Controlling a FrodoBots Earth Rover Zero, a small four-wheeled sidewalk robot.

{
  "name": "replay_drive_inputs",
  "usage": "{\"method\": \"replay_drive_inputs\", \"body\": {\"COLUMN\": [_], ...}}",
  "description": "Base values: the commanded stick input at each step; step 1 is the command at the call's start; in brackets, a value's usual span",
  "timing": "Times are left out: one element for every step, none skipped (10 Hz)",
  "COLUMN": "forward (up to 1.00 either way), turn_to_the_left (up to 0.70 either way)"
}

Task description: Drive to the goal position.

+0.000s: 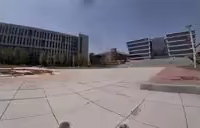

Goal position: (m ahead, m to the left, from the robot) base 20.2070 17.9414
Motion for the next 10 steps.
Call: {"method": "replay_drive_inputs", "body": {"forward": [0.70,0.70,0.70,0.70,0.70,0.70,0.70,0.70,0.70,0.70], "turn_to_the_left": [0.00,0.00,0.00,0.00,0.00,0.00,0.00,0.00,0.00,0.00]}}
